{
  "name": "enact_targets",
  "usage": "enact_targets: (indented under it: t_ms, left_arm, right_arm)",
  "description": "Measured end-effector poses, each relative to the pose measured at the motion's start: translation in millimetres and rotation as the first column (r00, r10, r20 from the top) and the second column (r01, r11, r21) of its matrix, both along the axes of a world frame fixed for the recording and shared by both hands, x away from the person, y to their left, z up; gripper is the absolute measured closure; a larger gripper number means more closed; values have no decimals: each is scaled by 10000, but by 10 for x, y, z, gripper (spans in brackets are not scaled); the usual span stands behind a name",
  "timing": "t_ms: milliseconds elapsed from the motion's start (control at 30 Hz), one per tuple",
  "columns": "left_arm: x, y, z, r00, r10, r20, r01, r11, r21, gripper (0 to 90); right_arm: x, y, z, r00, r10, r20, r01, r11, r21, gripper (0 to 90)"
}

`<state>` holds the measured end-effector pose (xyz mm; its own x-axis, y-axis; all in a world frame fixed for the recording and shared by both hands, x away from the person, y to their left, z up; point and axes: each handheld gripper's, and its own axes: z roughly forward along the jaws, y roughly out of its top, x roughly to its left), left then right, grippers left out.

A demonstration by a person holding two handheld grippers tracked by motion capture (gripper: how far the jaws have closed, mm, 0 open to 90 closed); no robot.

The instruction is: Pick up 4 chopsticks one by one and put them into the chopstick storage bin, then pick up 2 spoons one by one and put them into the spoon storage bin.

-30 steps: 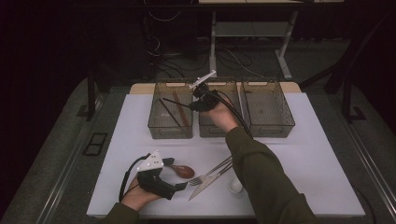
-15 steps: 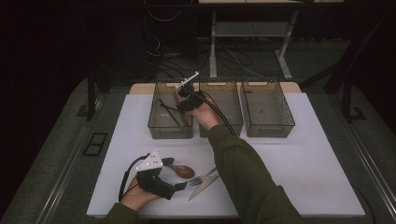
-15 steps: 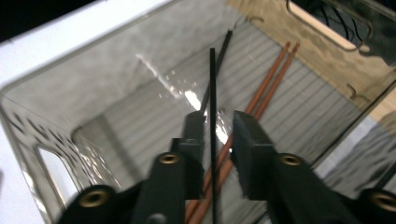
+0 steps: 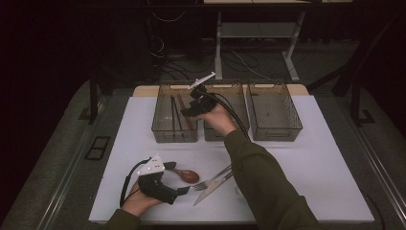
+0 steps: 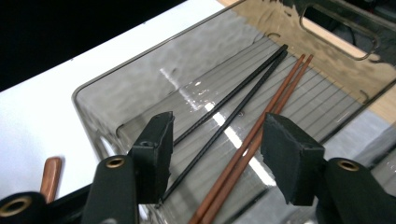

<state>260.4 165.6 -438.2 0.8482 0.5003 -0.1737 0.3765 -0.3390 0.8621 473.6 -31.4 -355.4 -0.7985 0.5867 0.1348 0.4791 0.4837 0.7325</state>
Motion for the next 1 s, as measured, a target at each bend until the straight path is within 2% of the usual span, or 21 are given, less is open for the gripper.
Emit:
enact_targets:
  t_ms: [233,433,767,1000]
  left_arm:
    - [12,3,8,10000,-30,56,30,10000,10,0]
    - [25,1,5,10000,21,52,-21,10000,43,0]
    - [37,-19,6,10000,58,19,-58,9999,158,0]
    - [43,-27,0,10000,87,9,-87,9998,186,0]
  right_arm:
    - [-215,-311,55,9993,252,291,-267,9984,502,374]
    - [-436,-641,41,9982,513,298,-539,9939,961,342]
    - [-763,-1201,-48,9972,385,635,-454,9927,1116,341]
    - [-995,-1473,-124,9969,447,651,-523,9915,1189,360]
